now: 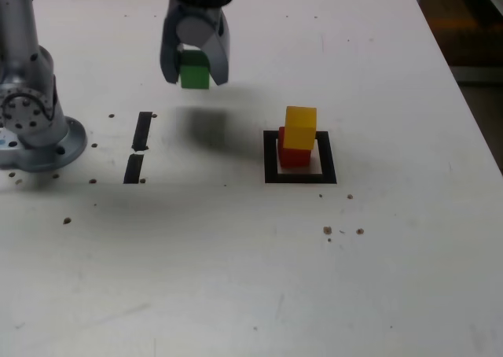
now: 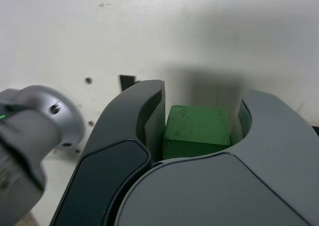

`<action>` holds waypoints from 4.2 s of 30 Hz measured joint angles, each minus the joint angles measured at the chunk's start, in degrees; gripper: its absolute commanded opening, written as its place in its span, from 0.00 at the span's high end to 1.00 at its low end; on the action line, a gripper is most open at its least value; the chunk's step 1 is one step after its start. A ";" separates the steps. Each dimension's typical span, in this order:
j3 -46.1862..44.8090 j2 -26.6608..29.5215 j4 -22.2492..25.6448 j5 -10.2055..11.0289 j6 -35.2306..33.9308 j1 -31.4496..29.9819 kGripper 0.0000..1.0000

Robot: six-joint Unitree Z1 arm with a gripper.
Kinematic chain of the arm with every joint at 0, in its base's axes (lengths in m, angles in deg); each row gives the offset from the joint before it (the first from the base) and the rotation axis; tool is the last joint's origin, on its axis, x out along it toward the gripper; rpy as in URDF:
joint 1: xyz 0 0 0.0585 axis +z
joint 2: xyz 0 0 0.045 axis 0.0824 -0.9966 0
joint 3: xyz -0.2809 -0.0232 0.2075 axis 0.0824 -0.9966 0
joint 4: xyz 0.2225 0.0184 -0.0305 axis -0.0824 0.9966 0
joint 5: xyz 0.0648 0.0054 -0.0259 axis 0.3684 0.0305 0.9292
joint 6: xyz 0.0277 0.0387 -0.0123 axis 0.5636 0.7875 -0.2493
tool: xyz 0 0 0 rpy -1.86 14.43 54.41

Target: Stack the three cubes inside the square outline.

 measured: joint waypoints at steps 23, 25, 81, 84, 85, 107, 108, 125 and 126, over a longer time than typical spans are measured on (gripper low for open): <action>27.55 -4.05 16.67 -4.37 -7.20 -13.27 0.86; 28.65 -5.10 16.73 -4.76 -7.89 -14.27 0.86; 27.33 -15.11 6.96 -5.05 -12.69 -18.28 0.35; 27.34 -15.30 6.34 -5.05 -12.56 -18.28 0.35; 27.35 -15.39 6.16 -5.04 -12.45 -18.28 0.34; 24.87 -4.78 9.26 1.77 -13.32 -17.72 0.01; 24.18 -4.02 9.71 2.04 -13.41 -17.41 0.01; 4.94 5.89 8.51 1.89 -11.76 -11.19 0.01; 3.91 5.89 7.89 1.81 -11.50 -11.02 0.01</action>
